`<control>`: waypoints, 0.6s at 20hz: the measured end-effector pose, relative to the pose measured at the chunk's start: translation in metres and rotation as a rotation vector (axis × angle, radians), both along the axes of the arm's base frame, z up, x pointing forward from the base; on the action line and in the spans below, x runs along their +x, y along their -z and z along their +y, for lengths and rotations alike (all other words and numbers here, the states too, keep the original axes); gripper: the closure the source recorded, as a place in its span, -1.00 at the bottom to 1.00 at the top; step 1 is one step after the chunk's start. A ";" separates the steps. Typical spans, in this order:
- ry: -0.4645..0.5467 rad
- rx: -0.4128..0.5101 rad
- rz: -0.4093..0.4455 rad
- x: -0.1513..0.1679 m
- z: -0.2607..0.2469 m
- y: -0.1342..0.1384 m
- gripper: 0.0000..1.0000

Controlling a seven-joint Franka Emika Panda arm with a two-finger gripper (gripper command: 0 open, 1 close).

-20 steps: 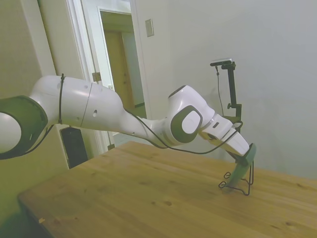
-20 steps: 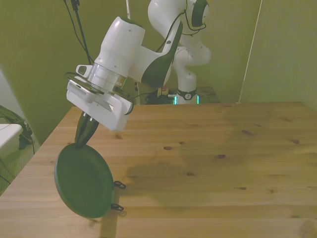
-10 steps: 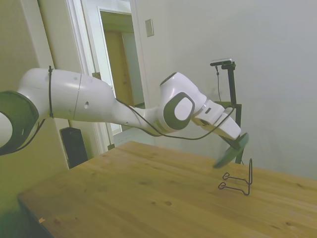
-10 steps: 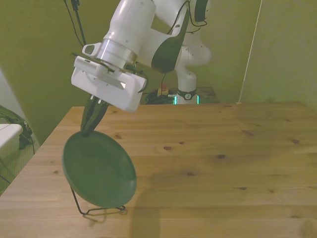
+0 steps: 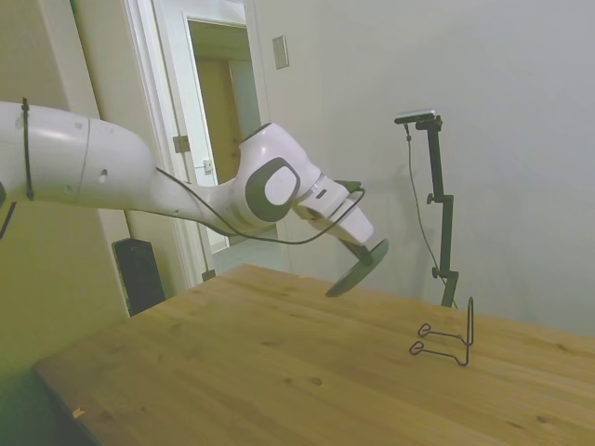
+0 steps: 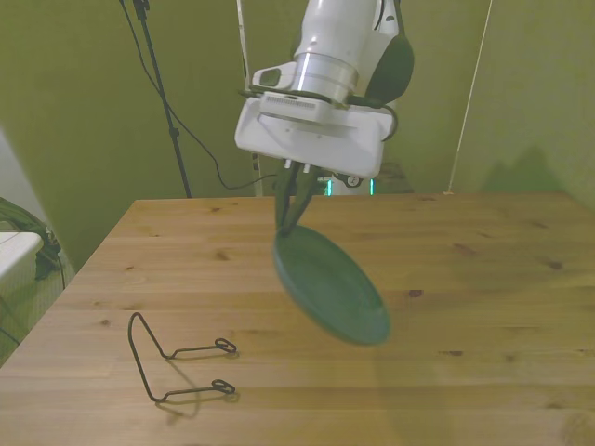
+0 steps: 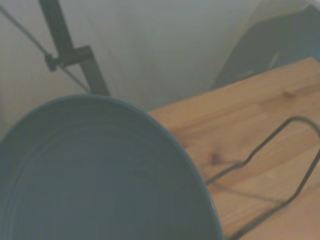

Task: Unload the plate

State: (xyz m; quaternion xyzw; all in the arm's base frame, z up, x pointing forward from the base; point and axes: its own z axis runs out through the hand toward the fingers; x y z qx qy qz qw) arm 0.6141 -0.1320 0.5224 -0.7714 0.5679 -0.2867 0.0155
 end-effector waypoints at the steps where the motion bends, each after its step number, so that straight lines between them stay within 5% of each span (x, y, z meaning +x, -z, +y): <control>1: -0.005 0.012 0.024 -0.007 0.010 0.004 1.00; 12: -0.020 0.055 0.211 -0.064 0.016 0.081 1.00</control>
